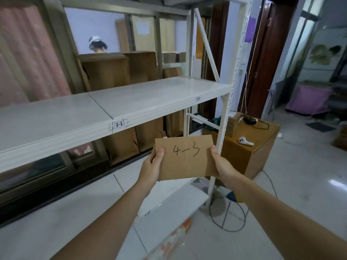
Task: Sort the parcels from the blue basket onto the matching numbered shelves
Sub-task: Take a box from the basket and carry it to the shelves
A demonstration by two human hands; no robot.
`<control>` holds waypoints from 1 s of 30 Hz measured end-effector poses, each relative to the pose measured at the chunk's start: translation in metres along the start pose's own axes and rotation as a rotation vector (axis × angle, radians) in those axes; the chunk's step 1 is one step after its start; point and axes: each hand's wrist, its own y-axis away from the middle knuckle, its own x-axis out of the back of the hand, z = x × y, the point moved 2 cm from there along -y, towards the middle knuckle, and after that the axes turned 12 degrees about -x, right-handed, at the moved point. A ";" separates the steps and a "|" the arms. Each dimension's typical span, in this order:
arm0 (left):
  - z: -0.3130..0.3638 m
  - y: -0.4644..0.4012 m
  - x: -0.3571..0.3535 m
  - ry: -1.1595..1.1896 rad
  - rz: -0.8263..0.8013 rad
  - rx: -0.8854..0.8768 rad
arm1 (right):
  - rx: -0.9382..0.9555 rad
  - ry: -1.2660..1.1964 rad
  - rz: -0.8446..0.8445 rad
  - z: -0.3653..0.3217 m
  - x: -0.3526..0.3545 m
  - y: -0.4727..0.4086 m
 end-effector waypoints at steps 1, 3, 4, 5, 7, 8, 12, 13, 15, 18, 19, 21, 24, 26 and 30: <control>-0.006 -0.005 0.004 -0.015 0.004 0.008 | -0.013 -0.004 -0.008 0.001 -0.005 -0.010; -0.019 -0.014 0.014 -0.050 0.028 0.028 | -0.038 -0.005 -0.031 0.005 -0.019 -0.035; -0.027 -0.018 0.020 -0.065 0.049 0.033 | -0.040 0.011 -0.053 0.007 -0.027 -0.047; -0.035 -0.022 0.027 -0.082 0.067 0.036 | -0.045 0.035 -0.075 0.009 -0.035 -0.058; -0.054 -0.031 0.043 -0.114 0.106 0.054 | -0.066 0.110 -0.134 0.012 -0.054 -0.083; -0.063 -0.032 0.051 -0.120 0.116 0.070 | -0.069 0.150 -0.172 0.015 -0.061 -0.093; -0.104 -0.034 0.087 -0.127 0.188 0.151 | -0.046 0.283 -0.265 0.031 -0.093 -0.135; -0.114 -0.033 0.096 -0.133 0.209 0.163 | -0.039 0.307 -0.287 0.036 -0.102 -0.146; -0.137 -0.031 0.111 -0.144 0.256 0.185 | -0.033 0.344 -0.359 0.046 -0.121 -0.163; -0.165 -0.025 0.129 -0.199 0.330 0.221 | -0.029 0.382 -0.421 0.062 -0.149 -0.193; -0.175 -0.024 0.135 -0.223 0.361 0.233 | -0.025 0.397 -0.440 0.066 -0.160 -0.202; -0.194 -0.021 0.147 -0.253 0.403 0.263 | -0.051 0.421 -0.494 0.073 -0.180 -0.215; -0.221 -0.016 0.165 -0.182 0.456 0.305 | -0.149 0.472 -0.588 0.084 -0.208 -0.231; -0.231 -0.017 0.172 -0.098 0.498 0.335 | -0.194 0.495 -0.593 0.094 -0.226 -0.245; -0.268 -0.023 0.186 0.054 0.658 0.406 | -0.217 0.434 -0.519 0.123 -0.256 -0.270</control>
